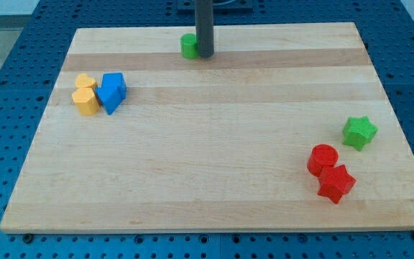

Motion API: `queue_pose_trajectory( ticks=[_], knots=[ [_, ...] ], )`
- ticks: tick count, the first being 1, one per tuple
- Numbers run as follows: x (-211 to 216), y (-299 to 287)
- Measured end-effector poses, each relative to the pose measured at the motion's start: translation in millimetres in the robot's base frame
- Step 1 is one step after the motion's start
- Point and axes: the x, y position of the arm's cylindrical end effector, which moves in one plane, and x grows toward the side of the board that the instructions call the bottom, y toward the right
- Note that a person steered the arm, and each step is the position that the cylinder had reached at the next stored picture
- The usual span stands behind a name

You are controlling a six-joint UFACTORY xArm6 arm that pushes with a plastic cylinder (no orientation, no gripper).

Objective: Move the green circle towards top left side

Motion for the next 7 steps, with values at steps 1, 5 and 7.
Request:
queue_pose_trajectory(
  ticks=[1,5,7],
  knots=[
    [-15,-12],
    [-13,-86],
    [8,-117]
  ],
)
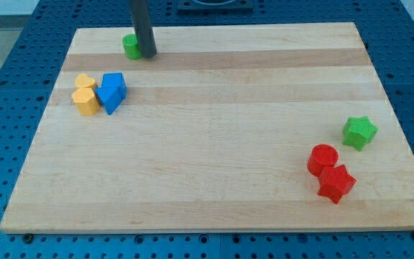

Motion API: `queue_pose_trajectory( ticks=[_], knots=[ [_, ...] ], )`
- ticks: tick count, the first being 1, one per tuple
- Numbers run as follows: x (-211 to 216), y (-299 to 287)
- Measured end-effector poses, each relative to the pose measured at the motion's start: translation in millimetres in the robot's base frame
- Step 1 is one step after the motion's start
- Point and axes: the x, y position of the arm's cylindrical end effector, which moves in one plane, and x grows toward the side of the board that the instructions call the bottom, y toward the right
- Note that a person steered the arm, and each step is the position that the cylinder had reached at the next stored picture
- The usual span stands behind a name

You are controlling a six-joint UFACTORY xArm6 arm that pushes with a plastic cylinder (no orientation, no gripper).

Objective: Move the green circle towards top left side

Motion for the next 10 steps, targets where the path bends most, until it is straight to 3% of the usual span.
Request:
queue_pose_trajectory(
  ticks=[6,10],
  knots=[
    [-23,-50],
    [-13,-46]
  ],
)
